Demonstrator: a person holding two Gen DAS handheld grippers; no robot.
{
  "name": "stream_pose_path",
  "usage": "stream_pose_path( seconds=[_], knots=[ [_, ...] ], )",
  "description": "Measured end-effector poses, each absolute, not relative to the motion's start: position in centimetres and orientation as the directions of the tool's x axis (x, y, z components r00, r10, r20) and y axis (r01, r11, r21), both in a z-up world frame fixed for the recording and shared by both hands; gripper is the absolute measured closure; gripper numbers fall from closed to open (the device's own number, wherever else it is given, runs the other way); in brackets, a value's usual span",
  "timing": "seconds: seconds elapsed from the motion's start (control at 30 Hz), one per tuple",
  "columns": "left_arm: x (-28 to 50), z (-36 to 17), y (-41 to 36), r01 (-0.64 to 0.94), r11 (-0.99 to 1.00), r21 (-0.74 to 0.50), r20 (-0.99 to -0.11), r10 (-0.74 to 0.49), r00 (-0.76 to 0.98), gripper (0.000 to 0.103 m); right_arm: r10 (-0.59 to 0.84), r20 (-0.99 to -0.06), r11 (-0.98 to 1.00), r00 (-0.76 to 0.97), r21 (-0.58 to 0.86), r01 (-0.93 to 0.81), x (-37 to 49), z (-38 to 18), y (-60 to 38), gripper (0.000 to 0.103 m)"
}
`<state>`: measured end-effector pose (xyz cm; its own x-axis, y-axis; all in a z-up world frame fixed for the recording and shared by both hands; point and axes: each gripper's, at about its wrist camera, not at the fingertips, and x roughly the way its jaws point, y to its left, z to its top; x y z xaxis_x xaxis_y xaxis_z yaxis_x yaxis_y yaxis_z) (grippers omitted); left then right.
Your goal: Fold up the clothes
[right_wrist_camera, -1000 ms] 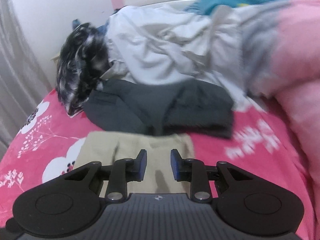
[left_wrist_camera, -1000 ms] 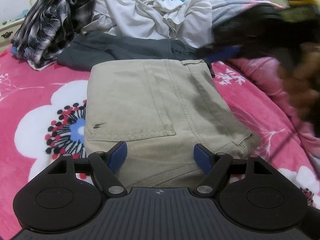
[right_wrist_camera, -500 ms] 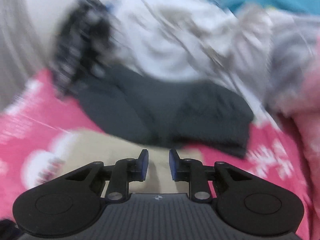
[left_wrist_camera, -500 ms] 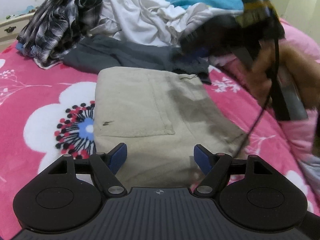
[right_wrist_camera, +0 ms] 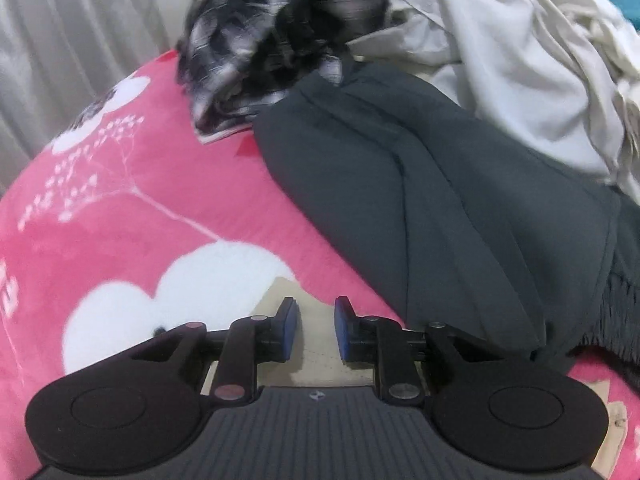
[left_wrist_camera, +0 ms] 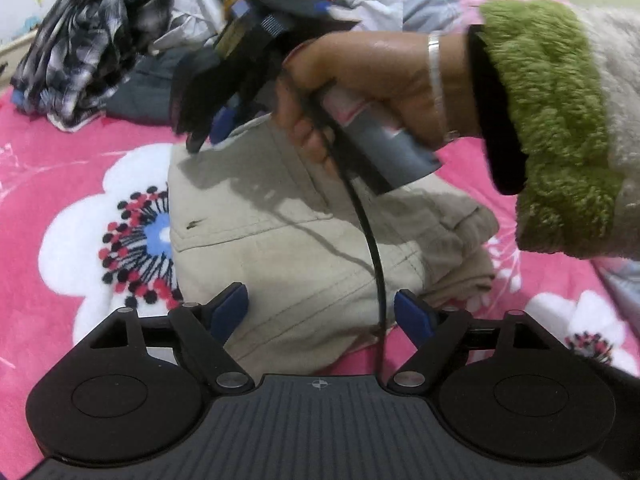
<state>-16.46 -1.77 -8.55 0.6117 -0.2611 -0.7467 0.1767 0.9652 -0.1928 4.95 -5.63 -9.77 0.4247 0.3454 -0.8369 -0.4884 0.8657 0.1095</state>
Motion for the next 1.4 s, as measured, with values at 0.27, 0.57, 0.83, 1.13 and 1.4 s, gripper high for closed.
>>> stream_pose_path(
  seconds=[0.27,0.57,0.83,1.13,1.4],
  knots=[
    [-18.1,-7.2,1.9,0.111,0.895,-0.432,-0.696,-0.409,0.59,0.028,0.452,-0.771,0.867,0.449,0.26,-0.426,0.3,-0.7,-14.4,0.08],
    [-16.5,-7.4,-0.9,0.184,0.909,-0.373,-0.726,-0.41,0.553,0.031,0.253,-0.906,0.948,0.34,0.162,-0.275,-7.9,-4.4,-19.9,0.078],
    [-16.5,-5.5,-2.0,0.244,0.937,-0.249,-0.762,-0.345,0.548,0.035,0.203,-0.902,0.972,0.381,0.138,-0.192,-10.0,-5.1,-21.2,0.079],
    [-14.2,-5.3,-0.7,0.148,0.95,-0.274,-0.78,-0.31,0.544,0.035,0.238,-0.894,0.971,0.38,0.209,-0.117,-10.8,-6.3,-23.3,0.078],
    [-11.2,-6.7,-1.5,0.082,0.955,-0.285,-0.837,-0.29,0.465,0.032,0.209,-0.867,0.978,0.452,0.182,-0.105,-11.2,-4.2,-23.2,0.078]
  ],
)
